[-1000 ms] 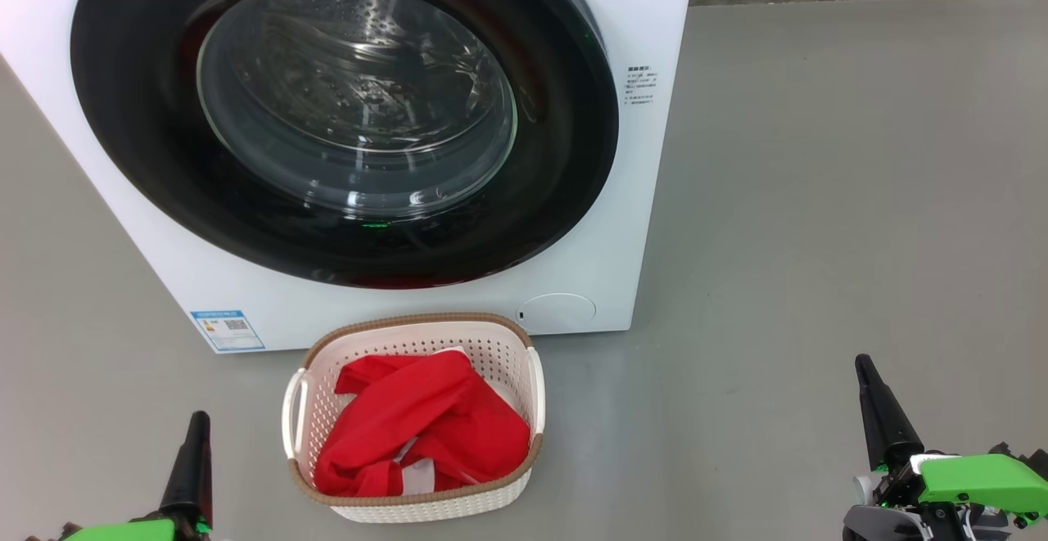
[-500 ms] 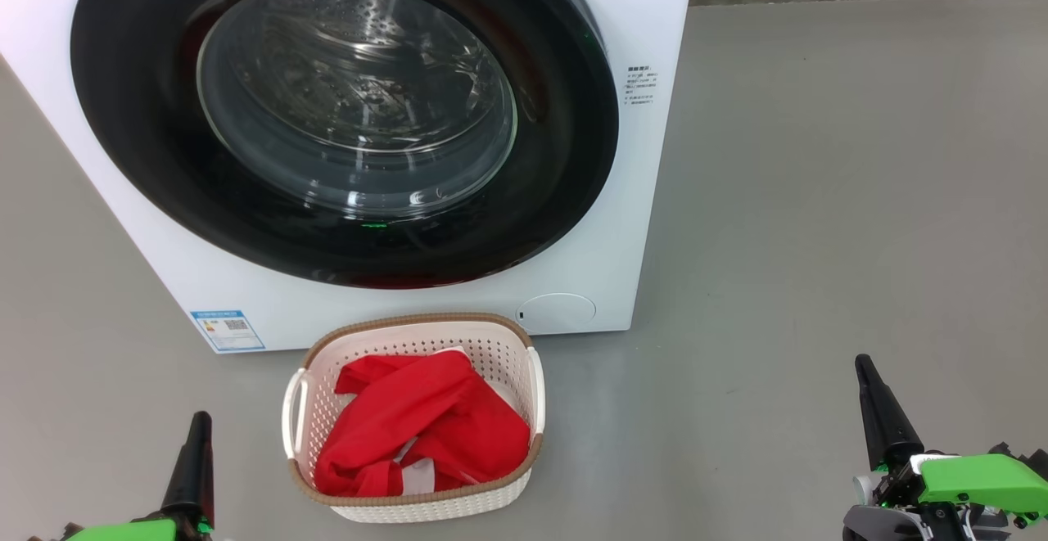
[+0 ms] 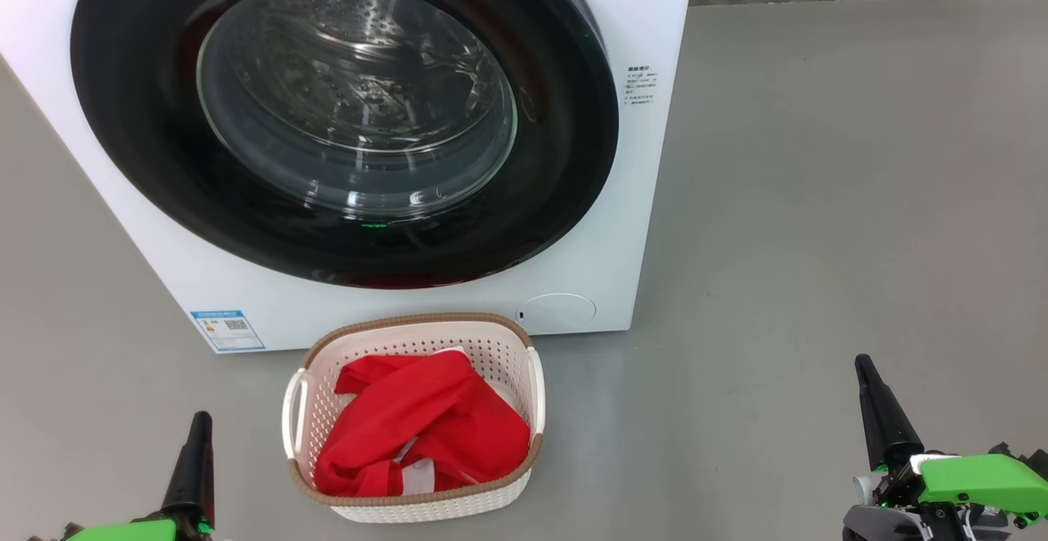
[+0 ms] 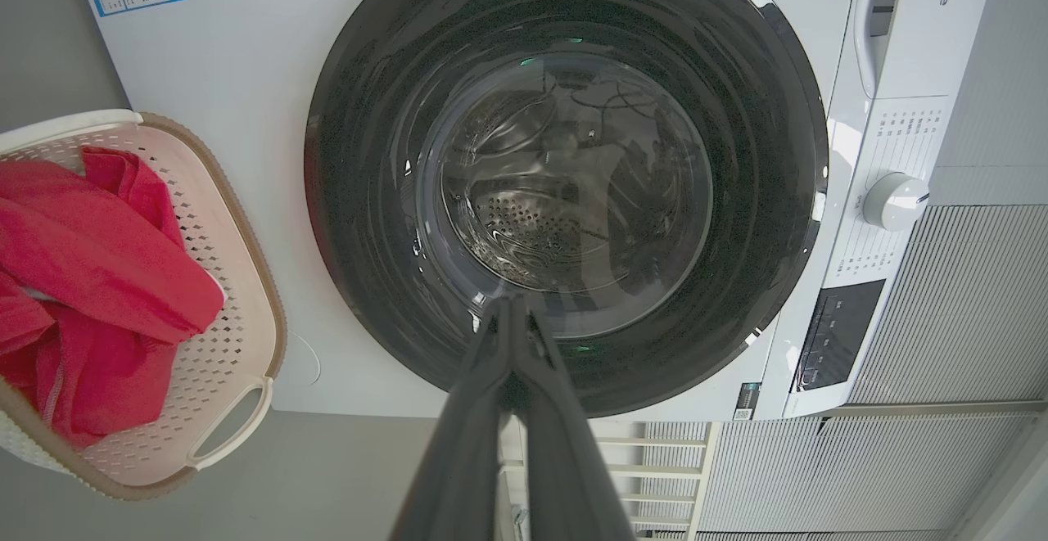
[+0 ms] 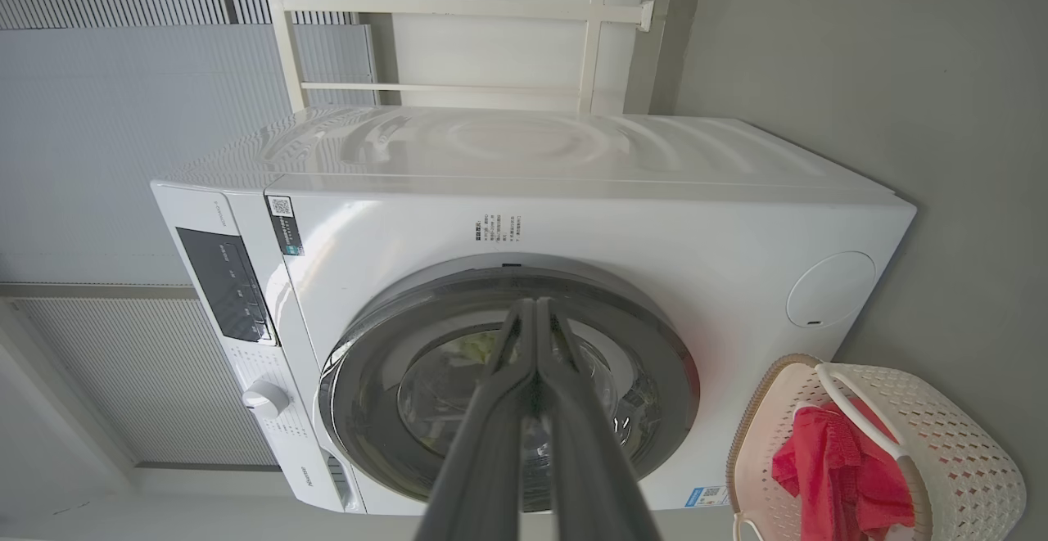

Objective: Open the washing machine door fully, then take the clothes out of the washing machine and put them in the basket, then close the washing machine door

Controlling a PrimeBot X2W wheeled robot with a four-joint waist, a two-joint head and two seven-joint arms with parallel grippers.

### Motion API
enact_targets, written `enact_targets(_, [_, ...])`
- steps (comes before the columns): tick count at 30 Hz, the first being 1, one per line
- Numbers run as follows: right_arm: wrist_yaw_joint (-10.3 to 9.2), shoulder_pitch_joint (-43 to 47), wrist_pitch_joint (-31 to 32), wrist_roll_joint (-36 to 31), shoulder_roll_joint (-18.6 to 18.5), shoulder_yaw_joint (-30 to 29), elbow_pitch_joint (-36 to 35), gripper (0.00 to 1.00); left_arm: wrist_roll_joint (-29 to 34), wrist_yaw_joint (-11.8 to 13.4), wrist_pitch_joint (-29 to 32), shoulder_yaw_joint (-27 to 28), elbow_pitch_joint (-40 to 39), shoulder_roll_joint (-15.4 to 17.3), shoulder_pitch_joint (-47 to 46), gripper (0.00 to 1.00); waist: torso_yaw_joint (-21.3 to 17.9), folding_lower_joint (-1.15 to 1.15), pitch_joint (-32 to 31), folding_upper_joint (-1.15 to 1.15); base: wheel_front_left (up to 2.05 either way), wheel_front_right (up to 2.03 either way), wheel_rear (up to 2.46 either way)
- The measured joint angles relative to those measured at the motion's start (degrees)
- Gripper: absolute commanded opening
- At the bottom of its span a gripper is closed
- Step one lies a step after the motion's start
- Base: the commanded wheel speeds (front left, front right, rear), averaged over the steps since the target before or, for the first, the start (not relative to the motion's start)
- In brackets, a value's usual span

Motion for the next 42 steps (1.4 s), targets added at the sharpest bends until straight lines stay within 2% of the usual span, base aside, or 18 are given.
enact_targets(42, [0.0, 0.01, 0.0, 0.0, 0.01, 0.0, -0.01, 0.0, 0.18, 0.0, 0.07, 0.19, 0.01, -0.04, 0.0, 0.0, 0.0, 0.0, 0.0, 0.0, 0.0, 0.0, 0.0])
